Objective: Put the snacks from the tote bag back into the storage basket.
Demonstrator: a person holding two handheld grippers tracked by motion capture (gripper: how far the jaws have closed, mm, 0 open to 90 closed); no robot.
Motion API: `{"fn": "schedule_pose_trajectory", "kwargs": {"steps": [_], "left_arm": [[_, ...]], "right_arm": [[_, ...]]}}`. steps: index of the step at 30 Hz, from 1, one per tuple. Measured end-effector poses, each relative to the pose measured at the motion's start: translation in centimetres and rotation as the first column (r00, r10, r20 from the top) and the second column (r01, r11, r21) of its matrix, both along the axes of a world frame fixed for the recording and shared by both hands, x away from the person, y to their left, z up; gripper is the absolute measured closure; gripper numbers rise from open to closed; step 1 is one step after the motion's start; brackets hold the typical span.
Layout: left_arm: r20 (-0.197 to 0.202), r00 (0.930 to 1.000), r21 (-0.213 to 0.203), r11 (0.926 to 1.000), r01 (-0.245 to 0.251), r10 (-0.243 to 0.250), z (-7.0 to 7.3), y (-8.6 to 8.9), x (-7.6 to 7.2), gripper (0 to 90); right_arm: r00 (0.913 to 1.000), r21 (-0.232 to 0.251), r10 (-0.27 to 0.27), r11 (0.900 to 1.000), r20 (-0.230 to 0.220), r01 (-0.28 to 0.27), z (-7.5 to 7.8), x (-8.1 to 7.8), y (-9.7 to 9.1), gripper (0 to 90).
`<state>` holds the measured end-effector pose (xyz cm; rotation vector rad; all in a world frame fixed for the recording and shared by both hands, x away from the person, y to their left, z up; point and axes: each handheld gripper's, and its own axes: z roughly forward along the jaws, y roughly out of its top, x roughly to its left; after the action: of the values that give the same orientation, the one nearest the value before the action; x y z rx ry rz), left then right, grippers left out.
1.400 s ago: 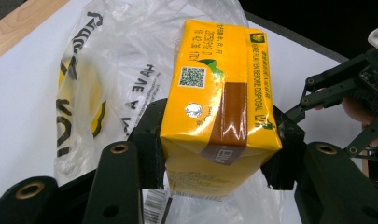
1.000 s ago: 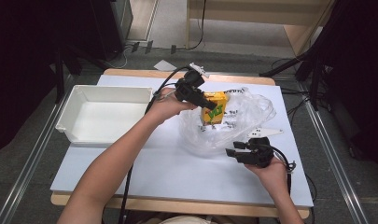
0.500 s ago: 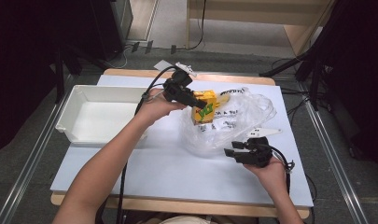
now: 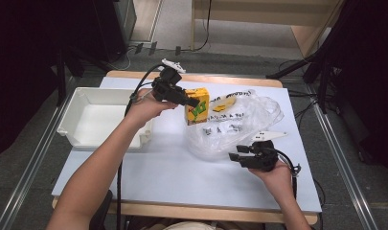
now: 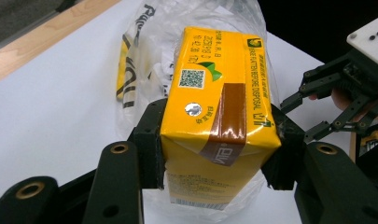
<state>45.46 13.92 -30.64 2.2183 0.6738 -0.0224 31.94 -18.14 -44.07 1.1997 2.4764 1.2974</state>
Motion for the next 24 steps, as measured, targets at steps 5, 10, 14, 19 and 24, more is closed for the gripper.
{"fn": "schedule_pose_trajectory", "kwargs": {"steps": [5, 10, 14, 19, 24], "left_arm": [[0.017, 0.9996, 0.002, 0.9998, -0.021, 0.021, 1.0, 1.1, 0.0, 51.3], [0.033, 0.9986, 0.005, 0.9991, -0.041, 0.041, 1.8, 2.4, -0.1, 51.3], [0.035, 0.9978, 0.010, 0.9983, -0.057, 0.057, 2.1, 3.3, 0.0, 51.3], [0.032, 0.9962, 0.005, 0.9967, -0.081, 0.080, 2.2, 4.5, 0.2, 51.3], [0.041, 0.9942, 0.008, 0.9949, -0.100, 0.100, 2.2, 6.0, 0.1, 51.3]], "right_arm": [[1.0000, -0.004, 0.003, 1.0000, -0.005, -0.003, -0.1, 0.0, 0.1, 50.7], [1.0000, -0.003, 0.003, 1.0000, -0.006, -0.003, -0.2, 0.0, 0.1, 50.6], [1.0000, -0.004, 0.004, 1.0000, -0.005, -0.004, -0.1, -0.1, 0.2, 50.6], [1.0000, -0.005, 0.008, 1.0000, -0.004, -0.008, -0.1, 0.0, 0.3, 50.6], [1.0000, -0.005, 0.007, 1.0000, -0.006, -0.007, -0.2, 0.0, 0.2, 50.4]]}}
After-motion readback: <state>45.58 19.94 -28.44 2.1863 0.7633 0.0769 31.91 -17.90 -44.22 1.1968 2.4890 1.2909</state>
